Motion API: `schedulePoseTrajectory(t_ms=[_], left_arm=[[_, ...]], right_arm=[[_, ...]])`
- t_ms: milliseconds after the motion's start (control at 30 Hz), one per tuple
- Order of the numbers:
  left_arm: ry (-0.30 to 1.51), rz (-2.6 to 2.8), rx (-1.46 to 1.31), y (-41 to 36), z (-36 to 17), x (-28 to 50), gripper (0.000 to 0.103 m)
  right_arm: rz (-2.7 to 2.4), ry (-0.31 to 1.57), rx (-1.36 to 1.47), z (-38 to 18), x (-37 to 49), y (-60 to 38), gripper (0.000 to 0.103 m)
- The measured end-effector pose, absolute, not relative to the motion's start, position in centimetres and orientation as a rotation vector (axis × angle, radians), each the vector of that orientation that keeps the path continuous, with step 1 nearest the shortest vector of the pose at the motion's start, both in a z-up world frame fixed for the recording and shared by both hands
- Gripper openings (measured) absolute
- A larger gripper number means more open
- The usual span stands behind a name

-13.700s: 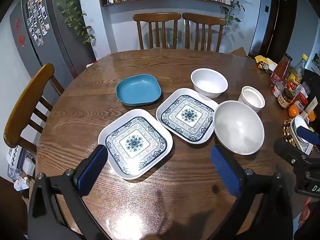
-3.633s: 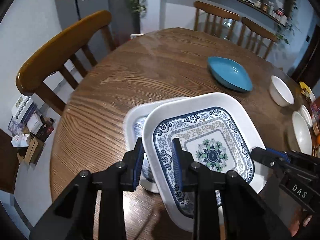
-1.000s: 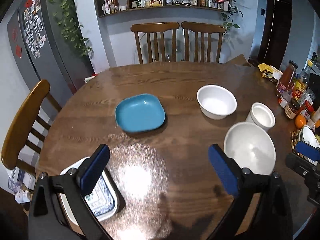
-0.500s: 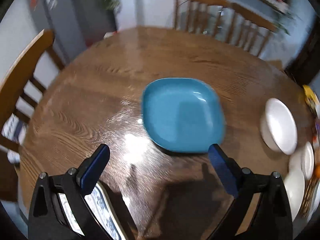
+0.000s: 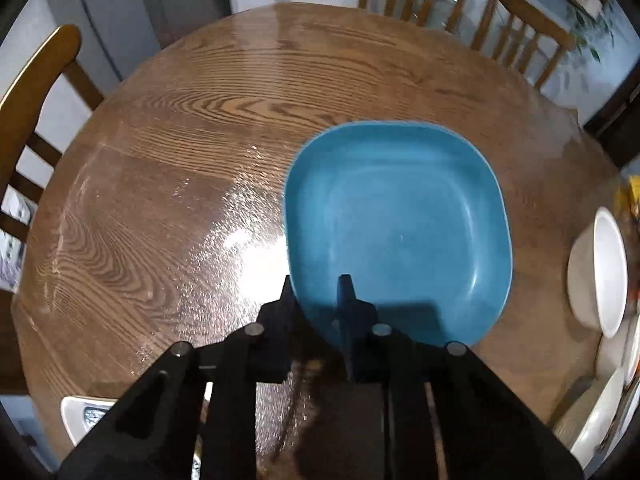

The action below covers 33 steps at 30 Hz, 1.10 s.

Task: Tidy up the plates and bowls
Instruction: 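Lift the teal dish with the left tool while the right tool grasps its opposite rim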

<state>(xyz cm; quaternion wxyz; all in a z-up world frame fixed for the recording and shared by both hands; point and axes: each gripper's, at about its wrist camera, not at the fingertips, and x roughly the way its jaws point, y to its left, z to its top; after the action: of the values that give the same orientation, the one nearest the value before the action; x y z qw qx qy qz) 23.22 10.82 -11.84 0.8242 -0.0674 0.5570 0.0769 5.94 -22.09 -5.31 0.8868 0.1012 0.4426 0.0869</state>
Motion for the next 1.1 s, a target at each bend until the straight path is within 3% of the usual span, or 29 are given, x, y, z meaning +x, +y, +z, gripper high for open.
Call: schedulePoseTrajectory(t_ms=[333, 533, 1067, 1100], left_arm=[[1.252, -0.036, -0.023, 7.1, -12.0, 18.0, 0.015], [1.284, -0.161, 0.068, 5.0, -12.1, 11.1, 0.015], [1.261, -0.235, 0.12, 3.3, -12.7, -3.3, 0.015], [1.258, -0.231, 0.117, 3.3, -12.8, -3.8, 0.015]], right_arm=[[0.249, 0.928, 0.199, -5.3, 5.1, -20.4, 0.061], [0.328, 0.958, 0.16, -5.7, 3.5, -18.4, 0.061], [0.4, 1.165, 0.104, -11.9, 0.8, -15.1, 0.06], [0.399, 1.159, 0.096, -11.8, 0.8, -15.0, 0.057]])
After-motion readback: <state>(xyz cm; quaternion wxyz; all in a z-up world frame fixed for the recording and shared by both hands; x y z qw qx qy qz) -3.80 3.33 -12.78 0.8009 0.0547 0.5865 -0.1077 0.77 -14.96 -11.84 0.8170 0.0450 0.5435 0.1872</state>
